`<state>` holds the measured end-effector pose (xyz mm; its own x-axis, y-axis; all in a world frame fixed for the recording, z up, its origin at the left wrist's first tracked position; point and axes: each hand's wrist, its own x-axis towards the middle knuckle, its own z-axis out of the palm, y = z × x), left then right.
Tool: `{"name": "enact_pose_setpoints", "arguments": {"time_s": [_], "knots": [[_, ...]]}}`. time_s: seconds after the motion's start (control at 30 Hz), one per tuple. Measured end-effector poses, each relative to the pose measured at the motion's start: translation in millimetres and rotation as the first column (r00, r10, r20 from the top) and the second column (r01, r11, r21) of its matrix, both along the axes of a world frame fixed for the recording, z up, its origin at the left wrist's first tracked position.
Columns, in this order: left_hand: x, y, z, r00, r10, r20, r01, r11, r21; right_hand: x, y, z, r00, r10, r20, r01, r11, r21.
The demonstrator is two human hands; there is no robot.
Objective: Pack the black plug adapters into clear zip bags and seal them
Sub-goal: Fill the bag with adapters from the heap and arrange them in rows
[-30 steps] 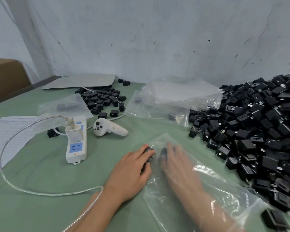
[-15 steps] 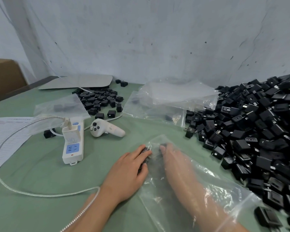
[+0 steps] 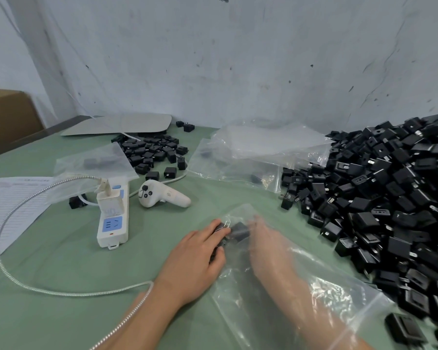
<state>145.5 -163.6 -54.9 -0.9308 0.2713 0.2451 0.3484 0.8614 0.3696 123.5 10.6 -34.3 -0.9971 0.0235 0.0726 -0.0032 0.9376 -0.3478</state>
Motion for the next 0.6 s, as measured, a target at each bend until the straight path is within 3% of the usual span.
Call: {"name": "enact_pose_setpoints", "arguments": {"time_s": [0.13,0.23,0.37,0.43,0.6], "knots": [[0,0,0,1.000,-0.008,-0.010,0.008,1.000,-0.001,13,-12,-1,0.999,0.038,-0.021,-0.040,0.992,-0.123],[0,0,1,1.000,-0.012,-0.012,0.012,1.000,0.002,9,-12,-9,0.997,0.070,-0.039,-0.068,0.996,0.054],[1,0,2,1.000,-0.020,-0.012,0.019,1.000,-0.004,-2,-15,-9,0.998,0.059,-0.004,-0.058,0.989,0.133],[0,0,4,1.000,-0.026,-0.017,0.026,1.000,0.001,-1,-17,-9,0.995,0.078,-0.057,-0.065,0.977,0.204],[6,-7,8,1.000,-0.016,0.001,0.016,1.000,0.020,-1,-8,-16,0.957,0.249,-0.150,-0.208,0.946,0.247]]}}
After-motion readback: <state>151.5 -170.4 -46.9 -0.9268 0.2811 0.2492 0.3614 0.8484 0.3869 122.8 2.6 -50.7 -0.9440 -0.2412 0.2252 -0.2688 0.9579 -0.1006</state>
